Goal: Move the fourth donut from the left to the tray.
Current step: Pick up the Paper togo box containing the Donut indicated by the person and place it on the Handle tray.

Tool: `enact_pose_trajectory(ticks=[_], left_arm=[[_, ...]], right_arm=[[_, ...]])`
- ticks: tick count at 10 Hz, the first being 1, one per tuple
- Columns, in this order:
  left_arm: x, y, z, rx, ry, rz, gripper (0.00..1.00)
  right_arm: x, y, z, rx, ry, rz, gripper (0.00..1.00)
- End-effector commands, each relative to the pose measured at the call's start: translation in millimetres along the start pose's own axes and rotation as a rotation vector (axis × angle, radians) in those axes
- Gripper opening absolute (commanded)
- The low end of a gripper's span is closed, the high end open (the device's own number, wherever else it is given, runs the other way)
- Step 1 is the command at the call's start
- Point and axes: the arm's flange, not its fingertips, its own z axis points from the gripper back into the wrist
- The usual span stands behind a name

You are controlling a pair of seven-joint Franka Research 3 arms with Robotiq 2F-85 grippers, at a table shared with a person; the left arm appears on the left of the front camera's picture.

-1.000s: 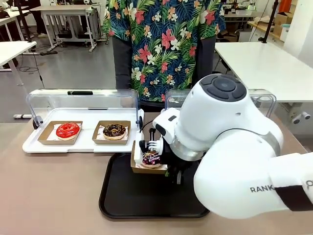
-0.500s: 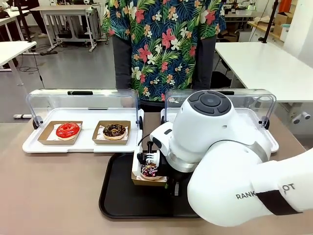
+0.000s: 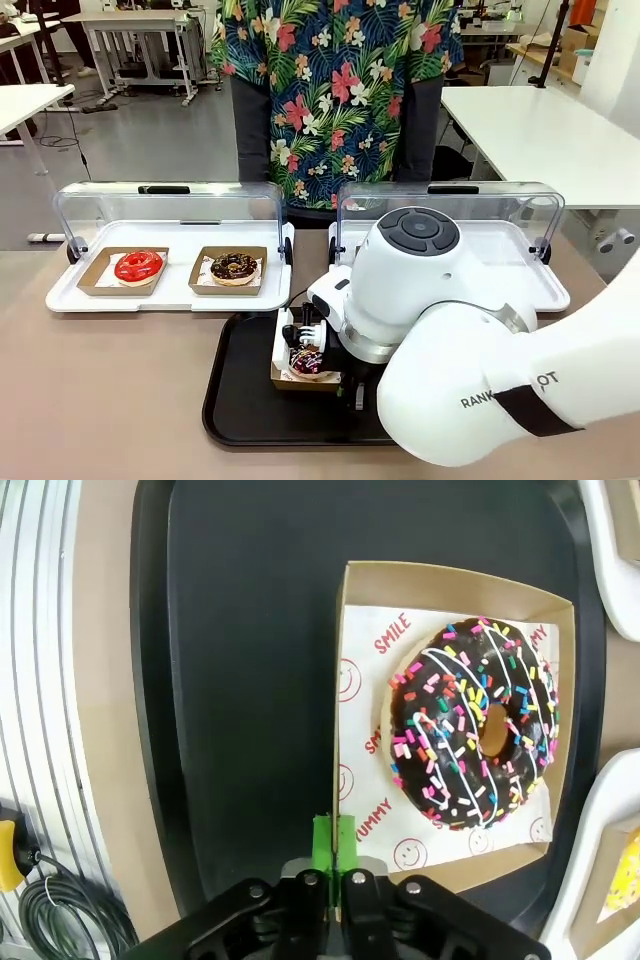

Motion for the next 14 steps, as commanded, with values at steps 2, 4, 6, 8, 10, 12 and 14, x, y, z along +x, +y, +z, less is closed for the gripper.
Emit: enact_pose_trajectory(ticks=[2, 4, 6, 8, 10, 12, 14], left_arm=[[2, -2, 0, -0.005, -0.006, -0.005, 1.00], [2, -2, 0, -0.005, -0.006, -0.005, 1.00], [2, -2, 0, -0.005, -0.006, -0.005, 1.00], [2, -2, 0, -0.005, -0.006, -0.005, 1.00], [2, -2, 0, -0.005, -0.006, -0.005, 1.00], [2, -2, 0, -0.005, -0.006, -0.005, 1.00], [2, -2, 0, -0.005, -0.006, -0.005, 1.00]], right_arm=[[-122, 86, 2, -0.019, -0.033, -0.012, 0.02], [-124, 86, 6, -0.024, -0.048, -0.005, 0.59], [-122, 87, 19, -0.017, -0.065, -0.006, 1.00], [-122, 87, 40, -0.032, -0.090, -0.010, 1.00], [-125, 84, 63, -0.055, -0.095, -0.020, 1.00], [-129, 81, 82, -0.044, -0.097, -0.016, 1.00], [-133, 76, 95, -0.026, -0.101, -0.011, 1.00]])
